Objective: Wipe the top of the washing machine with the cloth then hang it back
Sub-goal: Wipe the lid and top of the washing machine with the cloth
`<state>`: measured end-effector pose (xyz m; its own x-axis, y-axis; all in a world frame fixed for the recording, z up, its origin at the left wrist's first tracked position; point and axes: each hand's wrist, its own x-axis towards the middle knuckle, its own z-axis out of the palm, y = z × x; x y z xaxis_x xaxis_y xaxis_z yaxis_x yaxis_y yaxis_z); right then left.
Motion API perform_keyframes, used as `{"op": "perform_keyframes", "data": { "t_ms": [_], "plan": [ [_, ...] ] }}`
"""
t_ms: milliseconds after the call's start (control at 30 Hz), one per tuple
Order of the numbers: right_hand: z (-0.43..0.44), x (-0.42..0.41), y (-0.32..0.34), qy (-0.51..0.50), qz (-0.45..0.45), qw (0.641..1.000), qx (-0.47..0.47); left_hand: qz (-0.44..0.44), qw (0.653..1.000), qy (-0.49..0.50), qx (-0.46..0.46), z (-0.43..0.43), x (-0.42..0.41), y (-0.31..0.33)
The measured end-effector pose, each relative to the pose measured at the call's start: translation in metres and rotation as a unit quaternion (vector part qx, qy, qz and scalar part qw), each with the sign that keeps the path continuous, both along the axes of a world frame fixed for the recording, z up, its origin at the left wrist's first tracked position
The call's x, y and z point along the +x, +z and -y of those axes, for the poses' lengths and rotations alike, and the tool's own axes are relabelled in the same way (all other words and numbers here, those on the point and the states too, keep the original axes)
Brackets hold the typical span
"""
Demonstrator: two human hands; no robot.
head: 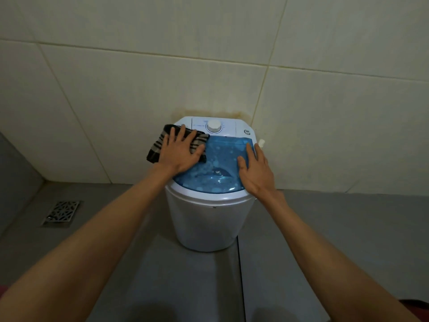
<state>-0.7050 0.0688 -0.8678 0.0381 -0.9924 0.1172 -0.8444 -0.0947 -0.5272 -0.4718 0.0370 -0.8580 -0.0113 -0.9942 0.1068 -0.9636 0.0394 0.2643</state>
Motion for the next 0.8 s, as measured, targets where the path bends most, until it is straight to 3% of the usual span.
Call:
{"op": "perform_keyframes", "data": {
  "t_ms": [267,500,633,800],
  "plan": [
    [0.005,-0.001,-0.003,-0.009,0.003,1.000,-0.004,-0.116,0.992,0.048,0.026,0.052,0.021,0.008],
    [0.003,0.001,-0.001,-0.007,-0.003,1.000,0.007,-0.106,0.992,0.049,0.037,0.010,0.016,0.005],
    [0.003,0.001,0.004,0.005,-0.017,0.999,0.042,-0.024,0.999,-0.018,-0.012,-0.027,0.009,-0.006],
    [0.005,-0.007,0.018,0.041,-0.010,0.994,0.105,0.013,0.997,-0.065,-0.029,-0.064,-0.017,-0.011]
  ]
}}
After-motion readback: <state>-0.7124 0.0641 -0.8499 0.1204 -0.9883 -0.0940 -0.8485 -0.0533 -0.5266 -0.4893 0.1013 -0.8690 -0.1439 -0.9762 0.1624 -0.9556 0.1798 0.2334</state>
